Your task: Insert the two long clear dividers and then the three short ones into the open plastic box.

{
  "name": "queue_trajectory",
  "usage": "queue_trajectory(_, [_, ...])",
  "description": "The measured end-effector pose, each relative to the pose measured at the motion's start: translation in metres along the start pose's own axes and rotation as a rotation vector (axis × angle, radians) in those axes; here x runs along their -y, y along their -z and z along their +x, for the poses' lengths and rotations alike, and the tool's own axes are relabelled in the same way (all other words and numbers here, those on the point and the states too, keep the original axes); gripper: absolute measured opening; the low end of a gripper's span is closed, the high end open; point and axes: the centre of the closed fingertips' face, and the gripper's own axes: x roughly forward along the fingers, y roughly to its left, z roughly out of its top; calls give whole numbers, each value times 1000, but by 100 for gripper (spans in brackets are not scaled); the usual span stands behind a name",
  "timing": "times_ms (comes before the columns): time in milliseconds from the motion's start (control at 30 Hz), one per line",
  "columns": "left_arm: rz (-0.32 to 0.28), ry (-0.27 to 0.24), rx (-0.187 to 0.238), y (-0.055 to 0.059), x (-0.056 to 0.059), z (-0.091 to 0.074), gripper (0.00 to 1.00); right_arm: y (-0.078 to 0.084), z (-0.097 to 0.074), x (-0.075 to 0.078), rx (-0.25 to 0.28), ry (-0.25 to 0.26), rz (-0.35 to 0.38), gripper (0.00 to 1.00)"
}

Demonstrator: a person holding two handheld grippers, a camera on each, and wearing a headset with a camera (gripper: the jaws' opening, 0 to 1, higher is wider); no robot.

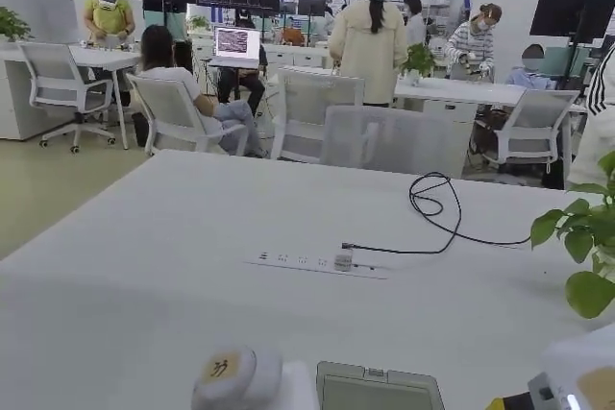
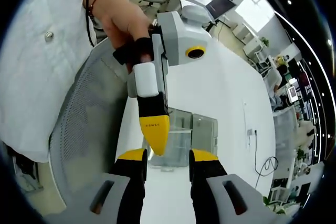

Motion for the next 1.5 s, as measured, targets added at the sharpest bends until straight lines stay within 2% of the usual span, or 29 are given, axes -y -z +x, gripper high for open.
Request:
queue_trajectory(467, [-15,-6,27,-3,-2,-1,0,-2,-1,2,3,14,-37,34])
queue_trajectory(567, [-7,1,31,-5,0,-3,0,-3,-6,7,17,18,-24,35])
queue_trajectory(700, [104,-7,12,-6,0,-7,0,-4,-15,12,72,-7,53,35])
queue_trajectory(767, [217,-14,-19,-3,0,-9,0,-7,-21,13,123,-43,111,34])
queue_trajectory(800, [280,-21,-40,0,0,-10,0,-8,-26,14,150,-68,148,33])
queue_trajectory(900, [403,-5,-79,6,4,-13,0,-11,-34,15,210,-141,218,29])
queue_trajectory(933, [449,4,-86,7,6,-13,0,-11,-35,15,216,-161,228,29])
queue_trajectory(967, [505,24,-100,10,10,-13,0,-11,-38,13,229,-196,232,27])
queue_trajectory(1033, [580,39,-119,14,13,-14,0,-13,-40,6,249,-271,262,23])
queue_trajectory(1067, [637,53,-134,16,16,-14,0,-14,-41,4,256,-294,264,22])
queue_trajectory(1133, [697,70,-155,20,20,-14,0,-17,-42,-2,267,-349,265,21])
queue_trajectory(1167, [707,73,-157,21,20,-14,0,-18,-42,-7,270,-385,266,21])
queue_trajectory(1267, [804,113,-174,26,29,-16,0,-21,-41,-15,264,-441,264,19])
queue_trajectory(1400, [856,138,-180,28,36,-16,0,-26,-39,-23,267,-505,257,14])
queue_trajectory(1500, [862,143,-175,27,38,-17,0,-30,-39,-29,267,-536,250,10])
